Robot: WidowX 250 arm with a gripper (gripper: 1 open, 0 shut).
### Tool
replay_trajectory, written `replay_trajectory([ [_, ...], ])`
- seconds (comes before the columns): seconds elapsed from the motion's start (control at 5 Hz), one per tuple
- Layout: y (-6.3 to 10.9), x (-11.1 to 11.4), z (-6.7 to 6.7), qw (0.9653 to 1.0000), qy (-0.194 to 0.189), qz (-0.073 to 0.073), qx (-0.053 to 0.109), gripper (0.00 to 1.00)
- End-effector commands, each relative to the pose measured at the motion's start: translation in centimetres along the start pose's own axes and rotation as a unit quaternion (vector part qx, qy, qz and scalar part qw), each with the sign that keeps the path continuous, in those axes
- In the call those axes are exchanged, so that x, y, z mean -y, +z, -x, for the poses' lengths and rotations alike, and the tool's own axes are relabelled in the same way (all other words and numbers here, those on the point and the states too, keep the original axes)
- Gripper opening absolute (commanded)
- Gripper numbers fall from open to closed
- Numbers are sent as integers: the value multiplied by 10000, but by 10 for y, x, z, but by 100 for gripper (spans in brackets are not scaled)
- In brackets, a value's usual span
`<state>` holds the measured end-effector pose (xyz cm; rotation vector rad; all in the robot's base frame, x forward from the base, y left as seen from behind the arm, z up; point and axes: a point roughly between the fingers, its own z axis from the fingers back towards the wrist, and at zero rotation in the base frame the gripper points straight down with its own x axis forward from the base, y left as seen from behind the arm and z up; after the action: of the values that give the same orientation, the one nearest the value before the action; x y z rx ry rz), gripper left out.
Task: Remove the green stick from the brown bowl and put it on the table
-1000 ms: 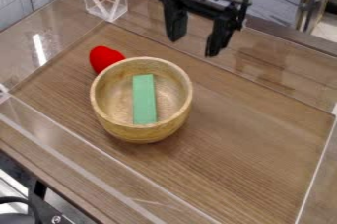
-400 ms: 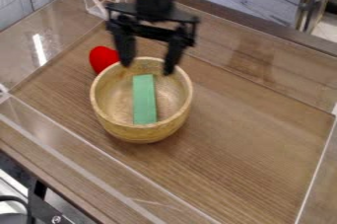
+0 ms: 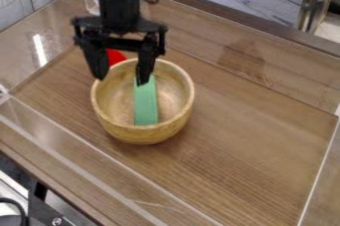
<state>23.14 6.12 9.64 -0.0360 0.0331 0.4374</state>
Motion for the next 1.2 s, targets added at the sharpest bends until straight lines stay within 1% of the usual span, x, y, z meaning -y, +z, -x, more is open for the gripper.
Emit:
replay_trajectory([
  [0.0,-16,7,-5,9992,263,108,273,100],
  [0.2,-19,2,-10,9943,969,170,415,100],
  [0.4,-17,-4,-16,9879,1467,173,478,100],
  [0.6,-24,3,-5,9860,1577,168,512,100],
  [0.8,-31,11,2,9847,1639,223,555,100],
  [1.0,-31,14,-4,9850,1609,223,580,100],
])
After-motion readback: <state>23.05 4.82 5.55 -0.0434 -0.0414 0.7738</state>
